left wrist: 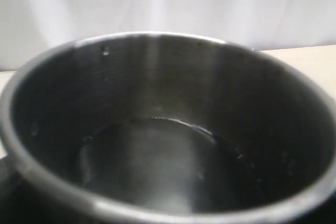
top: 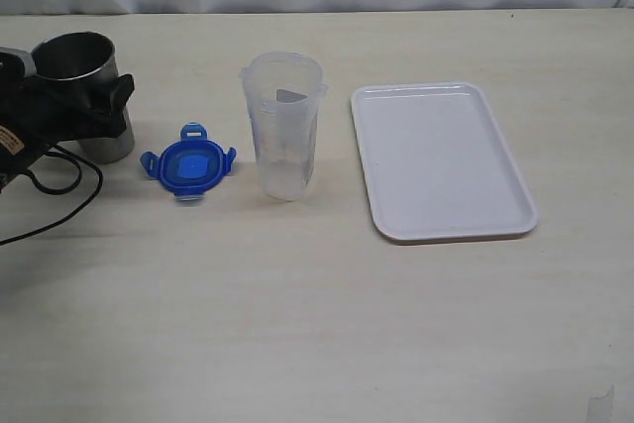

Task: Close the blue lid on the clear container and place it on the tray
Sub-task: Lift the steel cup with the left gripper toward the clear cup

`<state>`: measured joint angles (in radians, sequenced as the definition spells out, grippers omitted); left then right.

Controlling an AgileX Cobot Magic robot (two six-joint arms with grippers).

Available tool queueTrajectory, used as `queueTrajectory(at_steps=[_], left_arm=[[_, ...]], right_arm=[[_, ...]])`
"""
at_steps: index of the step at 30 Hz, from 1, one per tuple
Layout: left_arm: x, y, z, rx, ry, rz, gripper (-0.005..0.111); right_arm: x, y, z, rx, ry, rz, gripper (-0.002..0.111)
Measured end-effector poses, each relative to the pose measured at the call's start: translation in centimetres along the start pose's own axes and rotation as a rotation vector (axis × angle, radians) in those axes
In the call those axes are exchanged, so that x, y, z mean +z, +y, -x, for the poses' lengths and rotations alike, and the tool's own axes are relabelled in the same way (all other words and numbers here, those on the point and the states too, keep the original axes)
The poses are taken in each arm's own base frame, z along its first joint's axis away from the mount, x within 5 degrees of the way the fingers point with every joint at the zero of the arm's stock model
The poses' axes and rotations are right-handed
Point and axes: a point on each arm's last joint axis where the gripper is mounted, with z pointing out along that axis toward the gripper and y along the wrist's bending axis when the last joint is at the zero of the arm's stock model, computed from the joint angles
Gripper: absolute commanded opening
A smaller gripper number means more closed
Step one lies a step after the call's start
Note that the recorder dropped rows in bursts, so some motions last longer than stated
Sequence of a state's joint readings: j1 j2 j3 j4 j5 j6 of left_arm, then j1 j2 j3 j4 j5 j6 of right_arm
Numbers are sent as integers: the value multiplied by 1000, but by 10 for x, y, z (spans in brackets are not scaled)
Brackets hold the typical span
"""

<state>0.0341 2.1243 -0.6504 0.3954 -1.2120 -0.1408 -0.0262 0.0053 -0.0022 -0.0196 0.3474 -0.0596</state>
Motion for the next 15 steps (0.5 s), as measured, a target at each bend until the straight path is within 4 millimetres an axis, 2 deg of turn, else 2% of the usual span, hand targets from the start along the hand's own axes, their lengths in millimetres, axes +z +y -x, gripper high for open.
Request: queueTrajectory(at_steps=[4,6,10,15], left_arm=[[-1,-1,4,9,10,-3,0],[-2,-1,13,24,15,-3,0],[-8,-3,60,64,-104,1,0],[-1,-13,89,87,-132,-15,0]], right_arm=[[0,0,0,0,0,0,4],[0,0,0,0,0,0,4],[0,0,0,0,0,0,4],[0,0,0,0,0,0,4]])
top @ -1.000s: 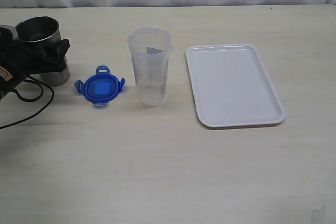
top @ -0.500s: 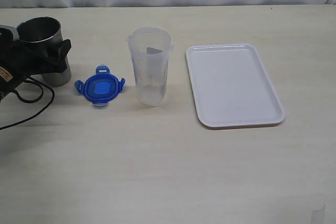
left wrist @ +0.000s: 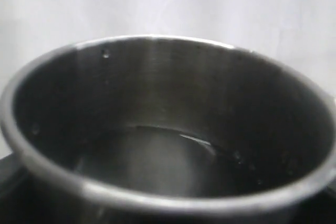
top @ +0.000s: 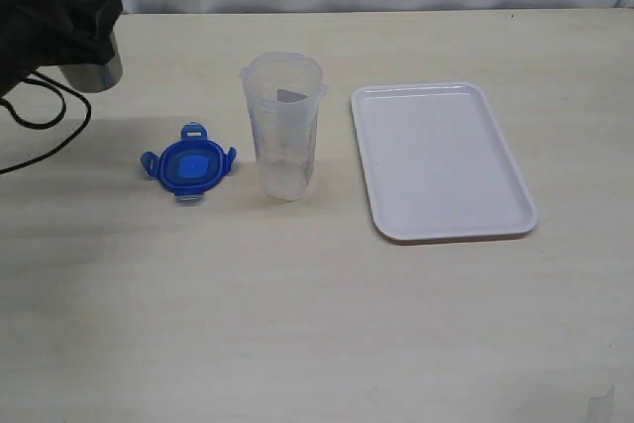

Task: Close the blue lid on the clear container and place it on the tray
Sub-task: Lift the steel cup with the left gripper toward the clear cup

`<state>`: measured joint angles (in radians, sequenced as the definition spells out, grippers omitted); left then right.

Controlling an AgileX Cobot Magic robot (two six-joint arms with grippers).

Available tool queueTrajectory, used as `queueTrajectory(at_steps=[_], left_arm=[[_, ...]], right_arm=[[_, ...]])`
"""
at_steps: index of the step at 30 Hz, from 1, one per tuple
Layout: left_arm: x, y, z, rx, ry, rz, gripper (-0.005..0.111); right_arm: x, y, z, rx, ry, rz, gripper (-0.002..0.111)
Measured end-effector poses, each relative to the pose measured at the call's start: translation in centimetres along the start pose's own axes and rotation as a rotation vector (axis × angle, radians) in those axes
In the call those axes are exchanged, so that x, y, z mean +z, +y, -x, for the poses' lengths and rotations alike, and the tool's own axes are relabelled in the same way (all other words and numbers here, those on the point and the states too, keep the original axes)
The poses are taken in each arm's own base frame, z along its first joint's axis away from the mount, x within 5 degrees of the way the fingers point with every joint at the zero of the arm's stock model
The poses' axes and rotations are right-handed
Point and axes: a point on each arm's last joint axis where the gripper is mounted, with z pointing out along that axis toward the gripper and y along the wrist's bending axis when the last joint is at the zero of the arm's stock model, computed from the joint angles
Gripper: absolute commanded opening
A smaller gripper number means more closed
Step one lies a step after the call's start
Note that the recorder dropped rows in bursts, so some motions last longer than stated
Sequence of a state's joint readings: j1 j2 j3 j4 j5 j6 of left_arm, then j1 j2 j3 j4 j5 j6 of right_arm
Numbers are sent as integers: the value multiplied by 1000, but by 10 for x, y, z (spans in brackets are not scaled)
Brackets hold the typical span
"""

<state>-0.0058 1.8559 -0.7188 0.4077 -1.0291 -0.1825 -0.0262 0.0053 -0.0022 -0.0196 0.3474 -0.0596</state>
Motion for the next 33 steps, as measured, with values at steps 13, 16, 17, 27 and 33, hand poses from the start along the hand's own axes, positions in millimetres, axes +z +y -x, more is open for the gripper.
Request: queueTrajectory(at_steps=[13,16,17,27,33], left_arm=[[50,-71,38,68,37,-177,0],[54,-85,44,77,31,-209,0],[54,-88,45,79,29,-218,0],[55,-97,45,3,46,-246,0],[53,-103,43,51,62,-315,0]], right_arm=[[0,0,0,0,0,0,4],[0,0,0,0,0,0,4],[0,0,0,0,0,0,4],[0,0,0,0,0,0,4],[0,0,0,0,0,0,4]])
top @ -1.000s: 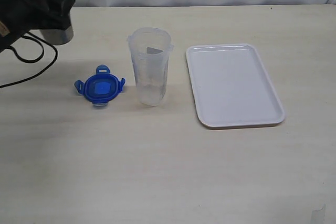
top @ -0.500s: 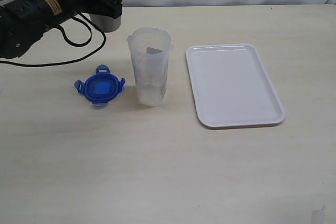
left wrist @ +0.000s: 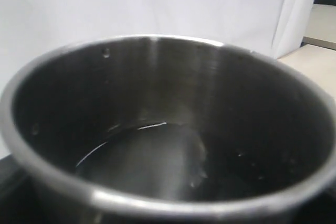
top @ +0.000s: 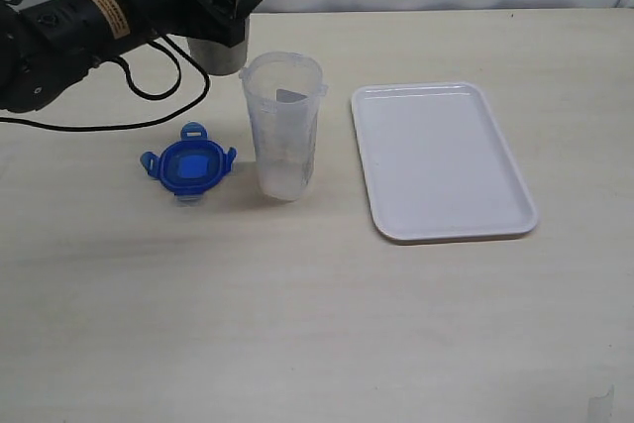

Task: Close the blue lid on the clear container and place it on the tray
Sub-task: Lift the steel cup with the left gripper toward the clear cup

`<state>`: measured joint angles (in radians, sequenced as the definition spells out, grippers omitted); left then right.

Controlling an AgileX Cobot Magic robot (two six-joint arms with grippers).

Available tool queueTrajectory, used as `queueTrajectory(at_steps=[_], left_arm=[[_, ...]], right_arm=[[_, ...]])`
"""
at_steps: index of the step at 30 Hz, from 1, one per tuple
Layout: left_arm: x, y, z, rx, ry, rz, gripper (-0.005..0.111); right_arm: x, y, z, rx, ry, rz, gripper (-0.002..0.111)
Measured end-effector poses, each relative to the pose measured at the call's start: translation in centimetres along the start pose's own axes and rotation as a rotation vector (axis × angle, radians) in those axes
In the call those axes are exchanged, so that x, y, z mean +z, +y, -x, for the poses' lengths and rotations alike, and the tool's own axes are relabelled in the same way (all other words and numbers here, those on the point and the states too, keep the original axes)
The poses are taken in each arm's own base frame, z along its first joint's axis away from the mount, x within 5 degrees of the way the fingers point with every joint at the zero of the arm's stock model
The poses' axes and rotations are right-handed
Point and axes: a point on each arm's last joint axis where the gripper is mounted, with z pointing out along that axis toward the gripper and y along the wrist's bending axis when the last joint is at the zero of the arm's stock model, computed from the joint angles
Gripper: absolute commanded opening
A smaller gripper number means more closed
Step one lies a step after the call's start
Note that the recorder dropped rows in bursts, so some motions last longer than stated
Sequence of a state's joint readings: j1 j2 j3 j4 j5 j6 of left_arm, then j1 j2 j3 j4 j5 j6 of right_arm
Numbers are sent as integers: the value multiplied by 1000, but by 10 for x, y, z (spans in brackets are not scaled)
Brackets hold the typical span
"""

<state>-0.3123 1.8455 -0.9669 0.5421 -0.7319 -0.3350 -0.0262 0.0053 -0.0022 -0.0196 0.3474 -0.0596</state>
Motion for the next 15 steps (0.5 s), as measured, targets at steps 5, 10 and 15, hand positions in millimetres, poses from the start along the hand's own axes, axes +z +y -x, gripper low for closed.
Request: queueTrajectory(at_steps=[5,10,15], left_arm=[[0,-3,-1,2,9,-27,0],[0,-4,-1,15,14,-40,0],[0,-4,-1,17,14,-41,0]], right_arm=[[0,0,0,0,0,0,4],[0,0,0,0,0,0,4],[0,0,0,0,0,0,4]])
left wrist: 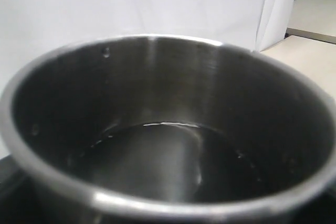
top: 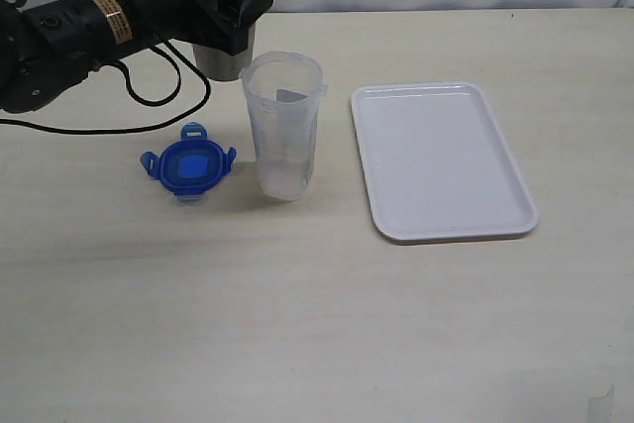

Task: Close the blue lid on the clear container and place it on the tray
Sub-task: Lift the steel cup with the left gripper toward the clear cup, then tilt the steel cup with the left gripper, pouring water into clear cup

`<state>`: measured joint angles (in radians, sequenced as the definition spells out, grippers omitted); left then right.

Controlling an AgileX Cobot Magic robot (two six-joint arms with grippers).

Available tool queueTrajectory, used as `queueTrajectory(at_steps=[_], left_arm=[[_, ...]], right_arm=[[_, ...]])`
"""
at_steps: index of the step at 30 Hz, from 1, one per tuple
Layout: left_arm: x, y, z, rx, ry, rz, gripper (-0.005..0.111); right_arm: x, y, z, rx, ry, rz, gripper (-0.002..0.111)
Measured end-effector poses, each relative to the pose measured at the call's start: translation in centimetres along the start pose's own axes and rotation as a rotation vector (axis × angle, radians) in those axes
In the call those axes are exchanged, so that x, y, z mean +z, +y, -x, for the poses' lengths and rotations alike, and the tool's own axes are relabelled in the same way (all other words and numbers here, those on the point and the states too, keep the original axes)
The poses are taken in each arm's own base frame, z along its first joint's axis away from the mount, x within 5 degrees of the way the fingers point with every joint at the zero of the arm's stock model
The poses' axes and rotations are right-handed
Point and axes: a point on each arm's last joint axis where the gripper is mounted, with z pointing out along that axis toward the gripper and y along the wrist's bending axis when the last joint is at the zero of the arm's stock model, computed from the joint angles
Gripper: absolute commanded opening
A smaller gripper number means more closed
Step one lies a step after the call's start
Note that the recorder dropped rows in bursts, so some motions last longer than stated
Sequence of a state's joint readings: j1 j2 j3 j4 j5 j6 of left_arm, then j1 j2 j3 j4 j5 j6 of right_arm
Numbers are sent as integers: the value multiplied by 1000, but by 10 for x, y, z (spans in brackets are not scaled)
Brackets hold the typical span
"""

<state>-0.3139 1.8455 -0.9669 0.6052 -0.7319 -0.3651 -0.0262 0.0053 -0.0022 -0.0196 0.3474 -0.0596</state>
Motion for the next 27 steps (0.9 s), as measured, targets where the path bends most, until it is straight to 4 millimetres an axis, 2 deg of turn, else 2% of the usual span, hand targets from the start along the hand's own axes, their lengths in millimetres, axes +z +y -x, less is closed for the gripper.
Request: queueTrajectory(at_steps=[10,27], left_arm=[[0,-7,-3,167,25,-79,0],[0,-8,-1,359,-2,-95,0]], right_arm=[[0,0,0,0,0,0,4],[0,0,0,0,0,0,4]])
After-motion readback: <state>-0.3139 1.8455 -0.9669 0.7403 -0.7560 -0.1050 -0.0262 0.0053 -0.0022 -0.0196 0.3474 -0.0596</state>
